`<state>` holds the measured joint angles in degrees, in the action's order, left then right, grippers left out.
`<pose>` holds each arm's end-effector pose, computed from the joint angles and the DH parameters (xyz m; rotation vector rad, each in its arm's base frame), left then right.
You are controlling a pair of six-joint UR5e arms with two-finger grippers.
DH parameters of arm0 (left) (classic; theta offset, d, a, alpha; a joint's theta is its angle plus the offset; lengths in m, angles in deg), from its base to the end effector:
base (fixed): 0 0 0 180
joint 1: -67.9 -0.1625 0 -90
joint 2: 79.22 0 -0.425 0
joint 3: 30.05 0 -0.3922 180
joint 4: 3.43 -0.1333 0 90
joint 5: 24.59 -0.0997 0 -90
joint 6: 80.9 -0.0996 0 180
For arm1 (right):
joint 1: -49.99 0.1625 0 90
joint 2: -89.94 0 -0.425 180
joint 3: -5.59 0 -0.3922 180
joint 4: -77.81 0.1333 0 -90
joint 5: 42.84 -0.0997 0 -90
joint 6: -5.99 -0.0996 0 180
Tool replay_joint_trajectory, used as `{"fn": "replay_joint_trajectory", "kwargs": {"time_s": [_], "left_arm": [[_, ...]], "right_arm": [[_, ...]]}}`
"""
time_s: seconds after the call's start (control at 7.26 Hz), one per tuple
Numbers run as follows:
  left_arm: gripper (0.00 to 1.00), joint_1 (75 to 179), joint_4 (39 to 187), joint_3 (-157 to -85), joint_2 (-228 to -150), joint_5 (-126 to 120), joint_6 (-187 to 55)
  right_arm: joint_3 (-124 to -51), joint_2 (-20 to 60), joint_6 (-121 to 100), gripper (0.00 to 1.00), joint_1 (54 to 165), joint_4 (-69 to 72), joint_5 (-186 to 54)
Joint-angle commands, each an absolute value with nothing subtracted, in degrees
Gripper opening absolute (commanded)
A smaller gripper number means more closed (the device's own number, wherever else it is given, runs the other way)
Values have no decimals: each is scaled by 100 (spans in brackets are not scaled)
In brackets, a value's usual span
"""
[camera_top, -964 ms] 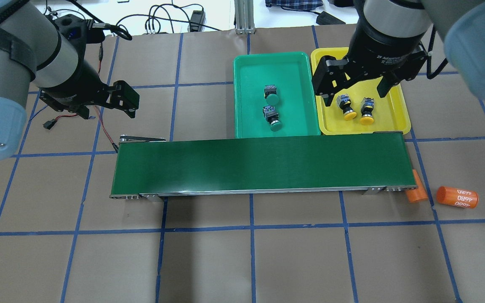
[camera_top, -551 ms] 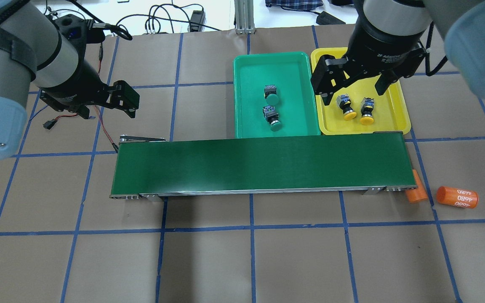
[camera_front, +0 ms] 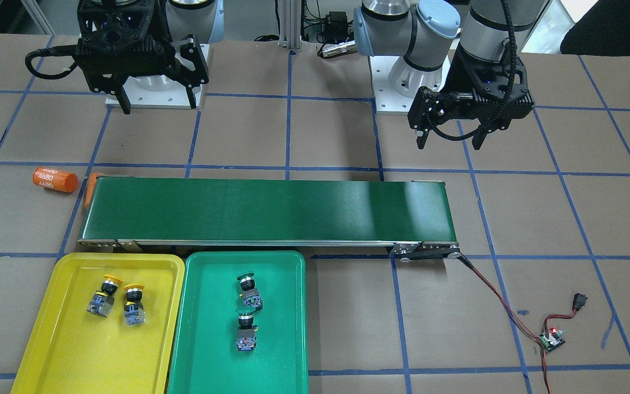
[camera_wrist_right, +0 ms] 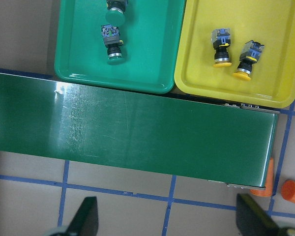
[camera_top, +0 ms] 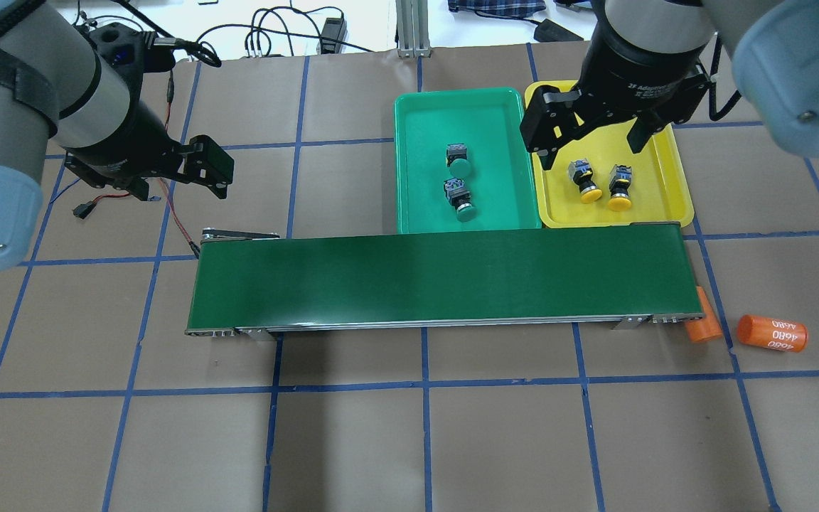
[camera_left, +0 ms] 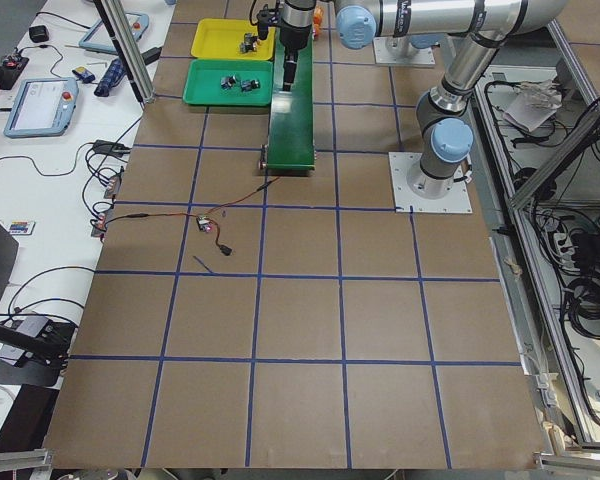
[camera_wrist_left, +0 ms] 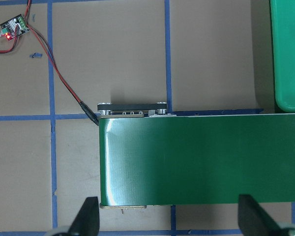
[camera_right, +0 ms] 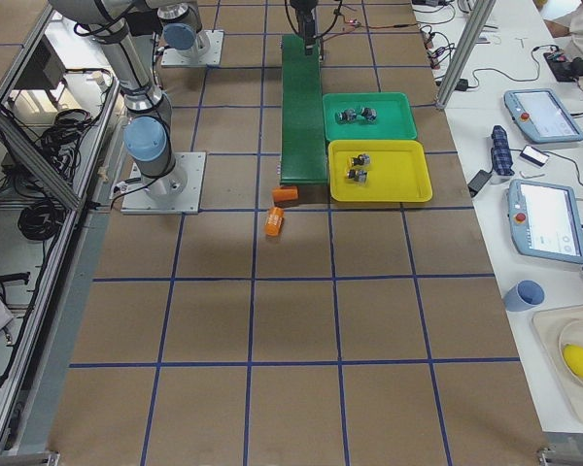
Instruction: Sort buttons by color to trays
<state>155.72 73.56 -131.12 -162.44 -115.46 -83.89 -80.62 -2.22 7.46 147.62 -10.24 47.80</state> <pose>-0.1144 -0.4593 0.4719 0.0202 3.1106 -0.2359 0.1948 -0.4587 0.5355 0.2479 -3.1224 0.1102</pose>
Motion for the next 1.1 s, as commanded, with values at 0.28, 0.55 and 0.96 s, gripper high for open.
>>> {"fn": "replay_joint_trajectory", "kwargs": {"time_s": [0.28,0.55,0.96], "left_arm": [[100,15571,7356,-13112,-16289,-11556,-8389],[100,15571,7356,-13121,-16324,-11556,-8389],[100,15579,7364,-13147,-16307,-11547,-8389]], "right_arm": [[-8046,-164,766,100,14764,-1096,4812],[-8046,-155,766,100,14764,-1218,4804],[-8063,-155,766,100,14755,-1228,4812]]}}
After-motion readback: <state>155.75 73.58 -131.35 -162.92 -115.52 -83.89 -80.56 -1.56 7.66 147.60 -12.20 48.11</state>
